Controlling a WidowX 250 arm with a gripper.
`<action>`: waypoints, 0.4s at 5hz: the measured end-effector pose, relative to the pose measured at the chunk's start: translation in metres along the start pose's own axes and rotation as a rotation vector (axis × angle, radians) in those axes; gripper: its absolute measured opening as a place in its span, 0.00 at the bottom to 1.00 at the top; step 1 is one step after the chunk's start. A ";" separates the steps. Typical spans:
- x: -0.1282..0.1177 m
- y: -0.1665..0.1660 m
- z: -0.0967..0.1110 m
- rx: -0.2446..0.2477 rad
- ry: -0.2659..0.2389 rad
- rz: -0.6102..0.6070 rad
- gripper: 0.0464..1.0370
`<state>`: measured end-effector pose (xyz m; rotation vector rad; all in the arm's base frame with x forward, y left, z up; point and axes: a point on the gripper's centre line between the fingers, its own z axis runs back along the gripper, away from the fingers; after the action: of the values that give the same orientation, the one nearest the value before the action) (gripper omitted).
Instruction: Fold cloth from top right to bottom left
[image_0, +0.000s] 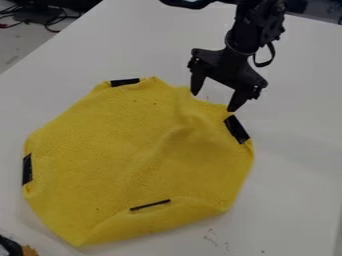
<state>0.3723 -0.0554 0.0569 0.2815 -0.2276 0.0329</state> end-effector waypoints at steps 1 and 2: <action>-0.005 -0.025 0.003 -0.143 0.034 0.052 0.96; -0.004 -0.054 0.006 -0.311 0.088 0.121 0.96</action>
<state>0.3705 -0.1094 0.0467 -0.0438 -0.1591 0.1276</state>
